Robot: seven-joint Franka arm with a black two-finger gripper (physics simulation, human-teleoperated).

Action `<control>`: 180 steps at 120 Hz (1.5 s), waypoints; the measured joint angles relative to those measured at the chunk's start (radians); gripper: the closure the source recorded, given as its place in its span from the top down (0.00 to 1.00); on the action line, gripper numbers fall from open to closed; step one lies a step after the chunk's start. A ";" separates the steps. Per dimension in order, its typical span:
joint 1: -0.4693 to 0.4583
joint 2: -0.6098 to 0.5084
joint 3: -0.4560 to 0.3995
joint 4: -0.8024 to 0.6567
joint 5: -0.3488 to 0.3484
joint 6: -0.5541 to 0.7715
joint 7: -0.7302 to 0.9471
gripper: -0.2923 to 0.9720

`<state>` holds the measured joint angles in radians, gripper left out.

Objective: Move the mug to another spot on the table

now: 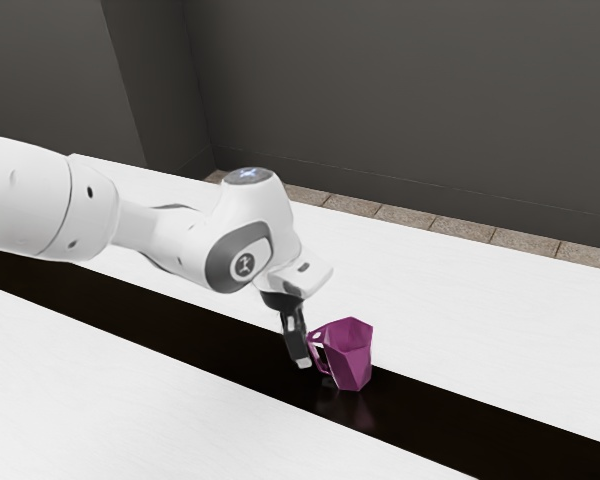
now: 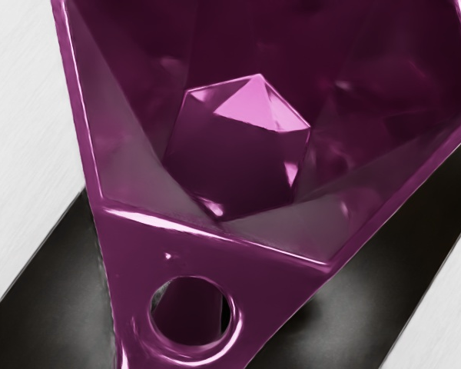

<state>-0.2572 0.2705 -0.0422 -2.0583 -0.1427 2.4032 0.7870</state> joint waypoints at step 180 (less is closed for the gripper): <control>-0.003 0.069 -0.014 0.012 -0.453 0.163 0.391 0.29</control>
<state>-0.2606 0.3396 -0.0561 -2.0466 -0.5960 2.5662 1.1783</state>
